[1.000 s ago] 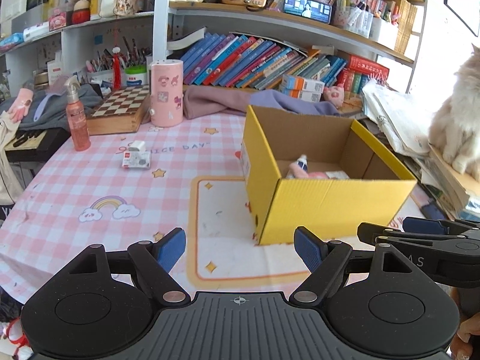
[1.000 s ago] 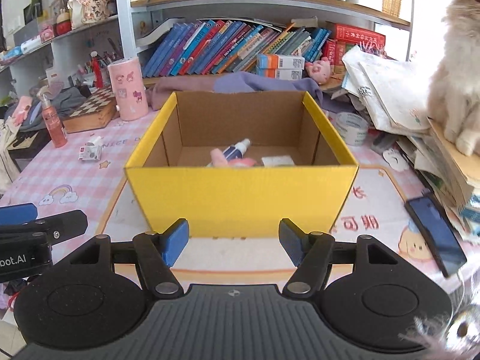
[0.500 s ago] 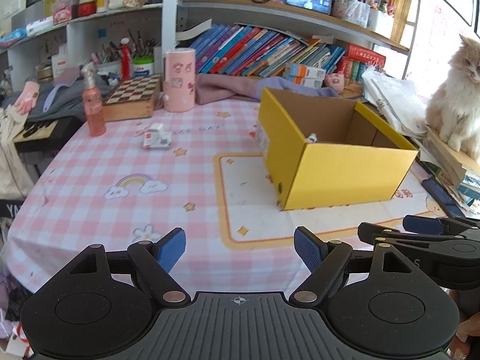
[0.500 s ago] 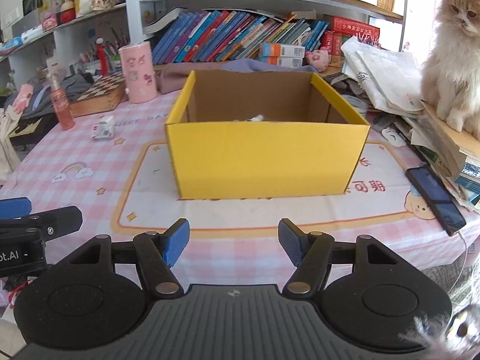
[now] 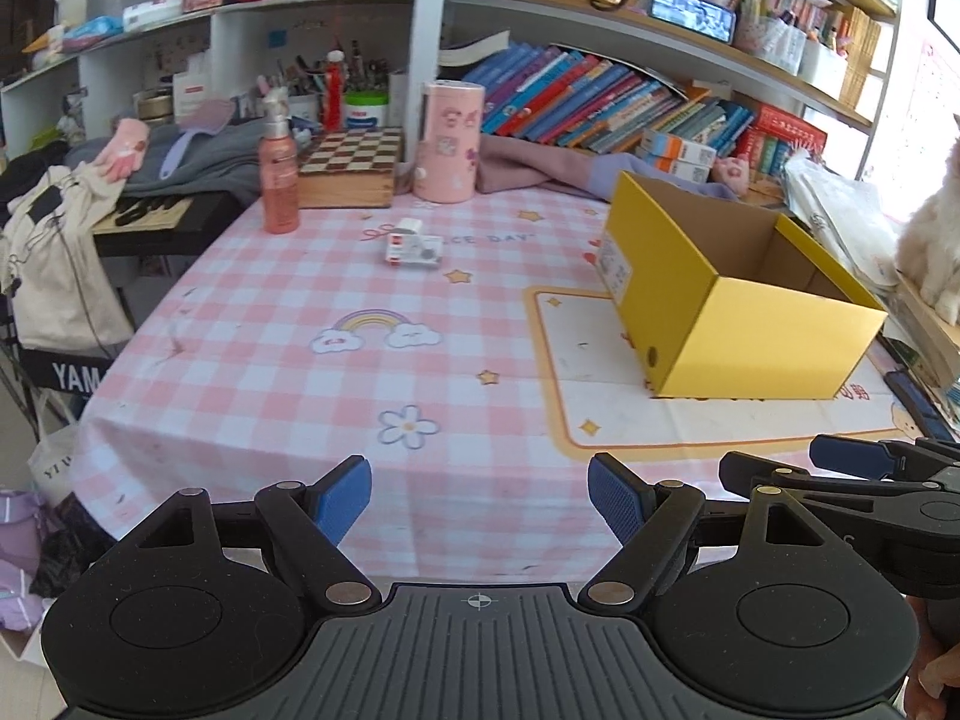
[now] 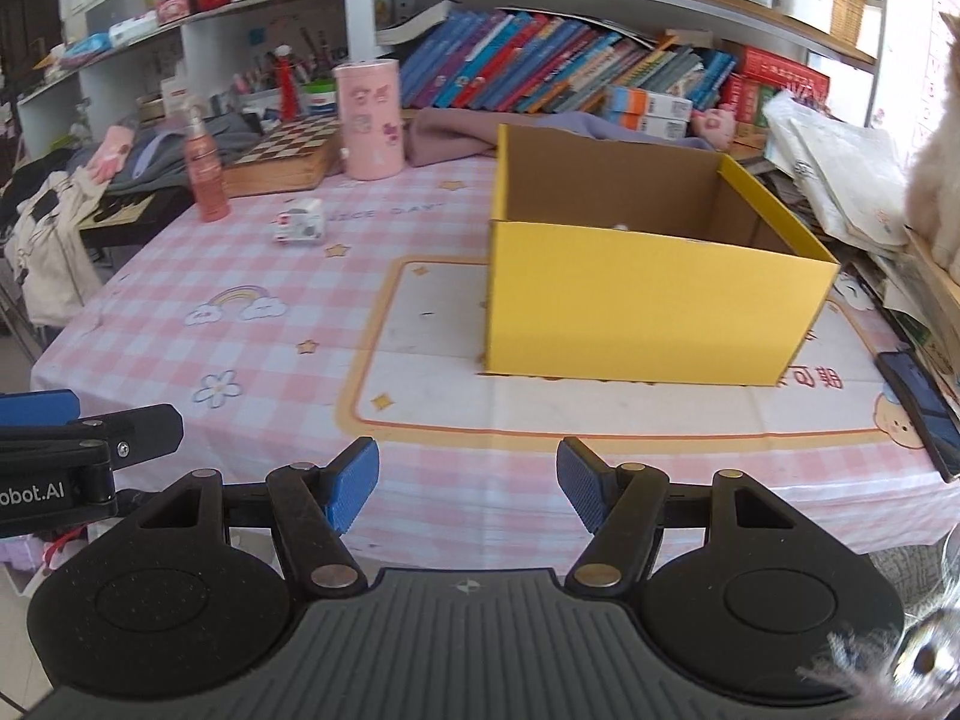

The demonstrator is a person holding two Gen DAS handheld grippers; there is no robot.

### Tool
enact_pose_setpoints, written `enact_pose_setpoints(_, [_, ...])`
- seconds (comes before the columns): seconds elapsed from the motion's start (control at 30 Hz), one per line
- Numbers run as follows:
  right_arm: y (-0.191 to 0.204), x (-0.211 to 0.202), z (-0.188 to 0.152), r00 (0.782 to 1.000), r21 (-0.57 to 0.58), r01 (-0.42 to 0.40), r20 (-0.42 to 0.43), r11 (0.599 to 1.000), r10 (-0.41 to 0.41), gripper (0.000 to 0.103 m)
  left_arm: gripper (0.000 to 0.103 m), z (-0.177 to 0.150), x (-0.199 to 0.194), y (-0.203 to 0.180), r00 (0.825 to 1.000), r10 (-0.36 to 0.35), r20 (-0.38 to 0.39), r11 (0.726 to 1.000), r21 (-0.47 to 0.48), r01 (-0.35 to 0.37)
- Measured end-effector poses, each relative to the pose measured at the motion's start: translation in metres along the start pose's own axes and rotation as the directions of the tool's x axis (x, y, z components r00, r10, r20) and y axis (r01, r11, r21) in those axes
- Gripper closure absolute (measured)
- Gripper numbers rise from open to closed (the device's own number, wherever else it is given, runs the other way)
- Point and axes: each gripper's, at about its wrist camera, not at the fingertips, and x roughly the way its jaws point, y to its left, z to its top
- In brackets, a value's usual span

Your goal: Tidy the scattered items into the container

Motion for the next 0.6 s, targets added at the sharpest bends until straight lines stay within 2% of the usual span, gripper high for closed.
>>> enact_pose_setpoints(0.6, [0.049,0.009,0.015,0.996,-0.085,-0.092,0.013,0.992,0.094,0.04,0.021,0.002,-0.014,0.05,0.994,0.103,0.046,0.992,-0.081,-0.099])
